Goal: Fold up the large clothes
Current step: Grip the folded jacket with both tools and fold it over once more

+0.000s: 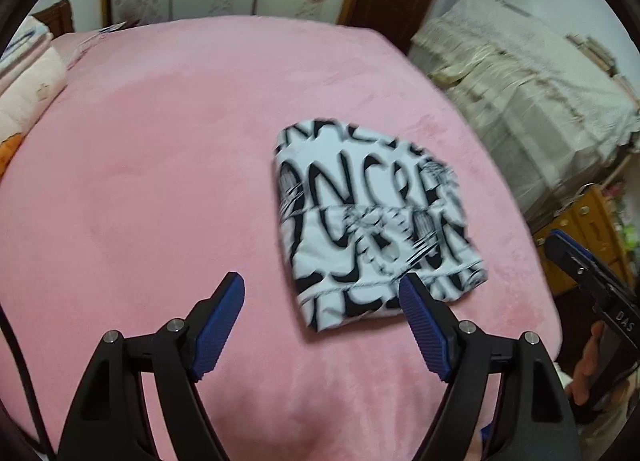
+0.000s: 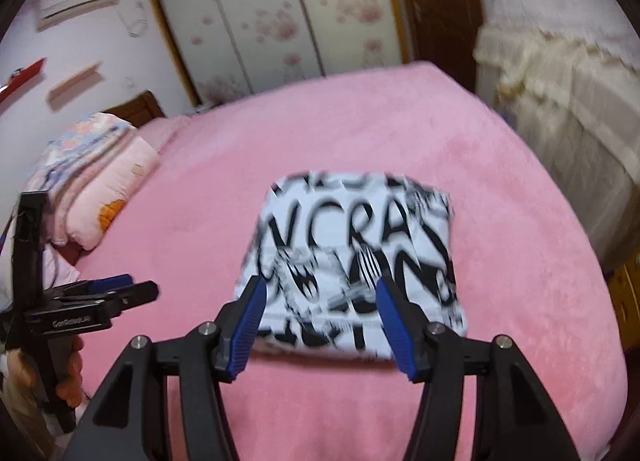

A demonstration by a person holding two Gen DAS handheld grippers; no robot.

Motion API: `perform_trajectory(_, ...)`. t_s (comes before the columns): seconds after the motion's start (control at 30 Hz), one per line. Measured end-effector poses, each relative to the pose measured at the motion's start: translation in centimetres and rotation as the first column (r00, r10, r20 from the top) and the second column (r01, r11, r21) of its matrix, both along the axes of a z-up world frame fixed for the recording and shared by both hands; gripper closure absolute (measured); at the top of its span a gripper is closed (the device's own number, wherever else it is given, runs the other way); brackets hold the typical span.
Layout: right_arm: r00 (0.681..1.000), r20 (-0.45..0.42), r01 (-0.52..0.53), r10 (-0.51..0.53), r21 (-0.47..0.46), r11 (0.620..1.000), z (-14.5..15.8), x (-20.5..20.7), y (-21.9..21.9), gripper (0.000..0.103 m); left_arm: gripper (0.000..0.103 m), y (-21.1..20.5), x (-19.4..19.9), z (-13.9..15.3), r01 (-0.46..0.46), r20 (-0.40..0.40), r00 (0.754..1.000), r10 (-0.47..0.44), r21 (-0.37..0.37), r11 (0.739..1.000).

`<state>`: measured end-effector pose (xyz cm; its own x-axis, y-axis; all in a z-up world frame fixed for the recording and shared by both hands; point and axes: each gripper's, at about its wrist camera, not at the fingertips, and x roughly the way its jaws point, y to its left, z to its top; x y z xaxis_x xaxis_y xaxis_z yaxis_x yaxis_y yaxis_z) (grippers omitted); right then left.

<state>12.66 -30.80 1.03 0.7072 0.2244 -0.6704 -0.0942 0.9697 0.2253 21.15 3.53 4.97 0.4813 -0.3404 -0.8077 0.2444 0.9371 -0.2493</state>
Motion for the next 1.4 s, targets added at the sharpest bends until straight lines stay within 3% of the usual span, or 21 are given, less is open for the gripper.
perform_trajectory(0.13,0.999,0.042,-0.025,0.027,-0.045,0.999,1.7,1.1,0.1,0.046,0.025,-0.4,1.3,1.0,0.024,0.035,0.999,-0.024,0.003,1.000)
perform_trajectory(0.2,0.999,0.036,-0.034,0.038,-0.107,0.994,2.2,2.2,0.2,0.046,0.025,-0.8,2.4,1.1,0.046,0.011,0.999,-0.046,0.008,0.999)
perform_trajectory(0.3,0.998,-0.034,-0.062,0.057,-0.175,0.983,2.3,4.7,0.1,0.046,0.025,-1.7,4.5,0.4,0.099,-0.058,0.993,-0.099,-0.009,0.995)
perform_trajectory(0.5,0.990,-0.143,-0.001,-0.018,-0.132,0.991,-0.8,10.3,-3.4,0.045,0.024,-4.3,9.3,-4.3,0.131,-0.197,0.973,-0.124,0.026,0.991)
perform_trajectory(0.53,0.987,-0.158,0.007,-0.025,-0.118,0.993,-1.6,10.8,-4.0,0.041,0.024,-4.6,10.0,-5.3,0.132,-0.216,0.969,-0.124,0.023,0.991)
perform_trajectory(0.57,0.983,-0.183,0.010,-0.027,-0.090,0.996,-2.7,11.8,-4.8,0.026,0.024,-4.9,10.8,-6.7,0.128,-0.244,0.963,-0.119,0.021,0.992)
perform_trajectory(0.63,0.972,-0.232,0.010,-0.021,-0.046,0.999,-4.9,13.1,-6.1,0.009,0.024,-5.4,12.0,-9.0,0.130,-0.284,0.951,-0.119,0.022,0.991)
perform_trajectory(0.73,0.964,-0.263,0.024,-0.026,-0.009,1.000,-8.1,14.6,-8.0,0.009,0.024,-5.9,13.2,-12.2,0.120,-0.319,0.942,-0.103,0.036,0.992)
perform_trajectory(0.87,0.937,-0.350,0.026,0.005,0.086,0.996,-12.8,15.9,-10.4,0.008,0.022,-5.5,14.0,-15.5,0.091,-0.361,0.928,-0.086,-0.003,0.996)
perform_trajectory(1.0,0.907,-0.417,0.015,0.057,0.166,0.986,-16.6,16.5,-12.1,0.008,0.013,-4.5,14.5,-17.3,0.083,-0.374,0.921,-0.109,-0.084,0.993)
perform_trajectory(1.17,0.860,-0.483,-0.029,0.167,0.279,0.960,-20.2,17.5,-12.5,0.007,0.012,-3.3,15.3,-19.7,0.042,-0.428,0.894,-0.136,-0.223,0.974)
perform_trajectory(1.27,0.842,-0.493,-0.058,0.219,0.321,0.945,-21.7,18.1,-12.2,0.003,0.009,-3.4,15.6,-20.9,0.050,-0.430,0.888,-0.166,-0.269,0.962)
perform_trajectory(1.33,0.827,-0.508,-0.040,0.240,0.373,0.927,-23.0,18.7,-12.4,0.000,0.001,-3.7,15.6,-21.7,0.054,-0.441,0.880,-0.179,-0.280,0.959)
perform_trajectory(1.4,0.812,-0.527,-0.012,0.248,0.411,0.912,-24.3,19.2,-12.7,0.000,0.000,-3.9,15.8,-22.5,0.056,-0.450,0.873,-0.188,-0.291,0.955)
